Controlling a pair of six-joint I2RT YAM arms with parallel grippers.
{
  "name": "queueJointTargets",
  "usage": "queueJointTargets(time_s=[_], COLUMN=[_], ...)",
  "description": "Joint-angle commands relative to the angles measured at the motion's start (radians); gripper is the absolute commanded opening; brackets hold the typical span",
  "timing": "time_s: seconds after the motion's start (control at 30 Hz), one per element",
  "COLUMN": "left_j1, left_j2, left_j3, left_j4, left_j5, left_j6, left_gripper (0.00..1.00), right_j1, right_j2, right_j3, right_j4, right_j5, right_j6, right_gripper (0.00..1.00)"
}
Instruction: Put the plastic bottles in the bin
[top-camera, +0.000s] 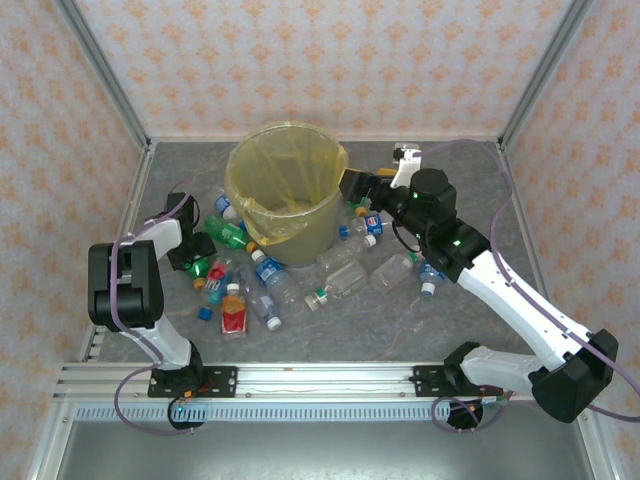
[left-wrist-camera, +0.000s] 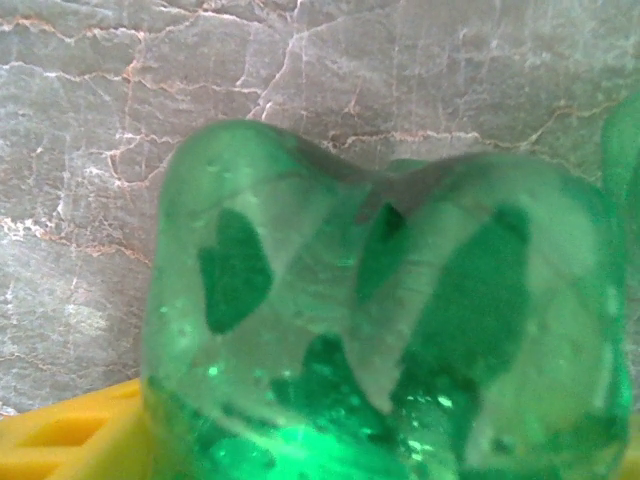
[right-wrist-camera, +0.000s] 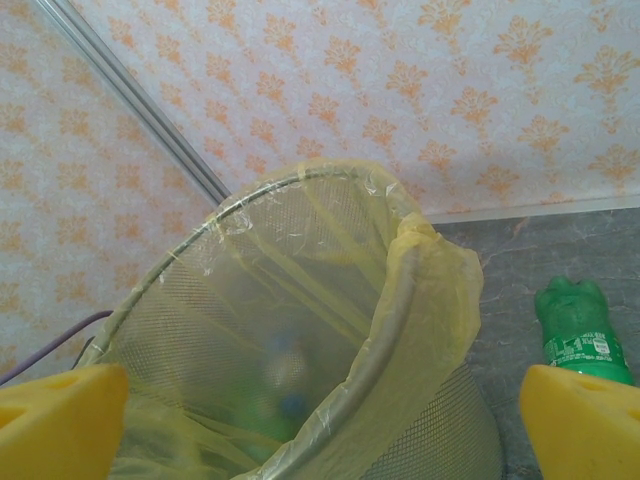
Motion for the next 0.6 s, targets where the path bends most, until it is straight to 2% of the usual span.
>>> queueJointTargets(time_s=[0.0,0.27,0.57], left_j1=[-0.001,0.0,-0.004], left_j2=[-0.016,-0.111,-0.259], left_j3=[0.005,0.06,0.22], left_j4=[-0.03,-0.09,-0.168], left_j5=[-0.064,-0.153,-0.103], left_j6=[-0.011,-0.03,-0.081], left_gripper=[0.61,0.55,0.55], right_j1=[0.005,0.005,0.005], right_j2=[-0.017,-0.009,0.01], right_j3=[0.019,0.023,0.044], right_j4=[-0.009,-0.002,0.002], right_j5=[0.016,0.007,-0.017], right_j6=[0.007,0.02,0.035], right_gripper=[1.0,1.0,1.0])
